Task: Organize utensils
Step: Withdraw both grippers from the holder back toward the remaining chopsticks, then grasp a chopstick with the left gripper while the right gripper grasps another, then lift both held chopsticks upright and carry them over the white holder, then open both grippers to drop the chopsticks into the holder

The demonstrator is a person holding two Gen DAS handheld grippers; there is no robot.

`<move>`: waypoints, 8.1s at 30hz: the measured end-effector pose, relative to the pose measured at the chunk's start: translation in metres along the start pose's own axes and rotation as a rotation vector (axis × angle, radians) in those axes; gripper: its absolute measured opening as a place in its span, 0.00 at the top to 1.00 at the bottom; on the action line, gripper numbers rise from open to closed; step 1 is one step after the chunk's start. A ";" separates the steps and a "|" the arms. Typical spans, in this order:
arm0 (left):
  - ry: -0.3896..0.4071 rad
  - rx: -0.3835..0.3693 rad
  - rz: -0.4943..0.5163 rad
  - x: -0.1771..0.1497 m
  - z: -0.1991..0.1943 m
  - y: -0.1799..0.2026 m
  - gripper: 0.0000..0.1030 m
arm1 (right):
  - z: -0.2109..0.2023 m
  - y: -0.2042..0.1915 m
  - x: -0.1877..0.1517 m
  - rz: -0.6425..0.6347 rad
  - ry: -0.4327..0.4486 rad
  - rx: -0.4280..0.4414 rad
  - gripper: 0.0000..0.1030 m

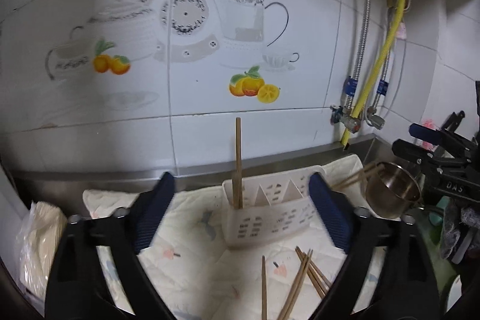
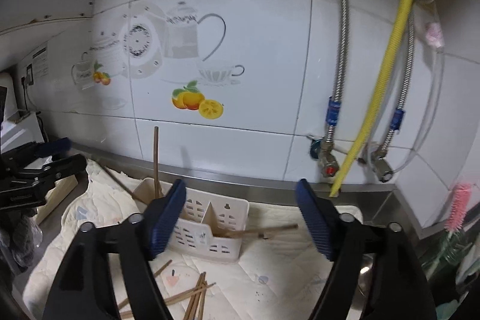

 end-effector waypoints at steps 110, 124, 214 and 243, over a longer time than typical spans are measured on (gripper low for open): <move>-0.459 -0.095 -0.258 -0.262 0.010 0.001 0.83 | -0.040 -0.059 -0.295 0.233 -0.390 0.044 0.93; -0.475 -0.065 -0.218 -0.265 0.014 0.001 0.85 | -0.038 -0.059 -0.295 0.216 -0.389 0.036 0.93; -0.099 0.038 0.000 0.033 0.083 0.014 0.92 | 0.060 0.017 0.014 0.125 -0.105 0.097 0.92; -0.064 0.071 -0.020 -0.071 -0.048 -0.008 0.16 | -0.053 -0.028 -0.096 0.091 -0.083 0.092 0.50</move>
Point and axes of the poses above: each gripper's, at about its wrist camera, not at the fingertips, and z roughly the way its jaws point, y to its right, x to its top, the point moved 5 cm from there along z, roughly the way its jaws point, and after that the axes turned 5 degrees about y, right-handed, at the moved point
